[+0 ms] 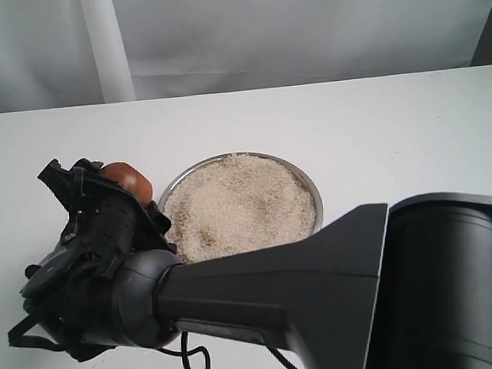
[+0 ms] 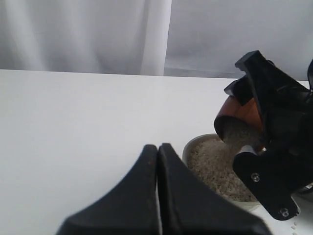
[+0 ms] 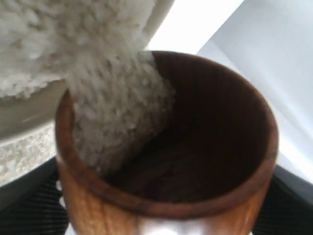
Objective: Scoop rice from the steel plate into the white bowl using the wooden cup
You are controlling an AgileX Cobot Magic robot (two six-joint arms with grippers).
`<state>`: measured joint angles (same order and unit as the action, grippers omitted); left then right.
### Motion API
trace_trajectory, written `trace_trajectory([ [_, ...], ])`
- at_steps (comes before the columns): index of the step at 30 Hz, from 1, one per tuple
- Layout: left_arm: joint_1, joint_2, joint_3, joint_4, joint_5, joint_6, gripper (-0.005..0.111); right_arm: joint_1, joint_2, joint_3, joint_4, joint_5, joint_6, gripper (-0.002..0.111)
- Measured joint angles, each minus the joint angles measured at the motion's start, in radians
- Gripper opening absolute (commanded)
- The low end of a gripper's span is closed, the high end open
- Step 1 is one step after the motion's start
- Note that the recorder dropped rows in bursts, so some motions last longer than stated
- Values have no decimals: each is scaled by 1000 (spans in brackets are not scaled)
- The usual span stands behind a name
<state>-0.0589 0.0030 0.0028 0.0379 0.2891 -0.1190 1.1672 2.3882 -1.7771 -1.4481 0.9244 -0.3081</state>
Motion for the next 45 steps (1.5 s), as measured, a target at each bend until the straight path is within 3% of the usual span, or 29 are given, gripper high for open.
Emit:
trace_trajectory([
  [32, 0, 0, 0, 0, 0, 0, 0, 18, 2, 0, -198, 59, -58, 0],
  [45, 0, 0, 0, 0, 0, 0, 0, 18, -5, 0, -2, 115, 308, 0],
])
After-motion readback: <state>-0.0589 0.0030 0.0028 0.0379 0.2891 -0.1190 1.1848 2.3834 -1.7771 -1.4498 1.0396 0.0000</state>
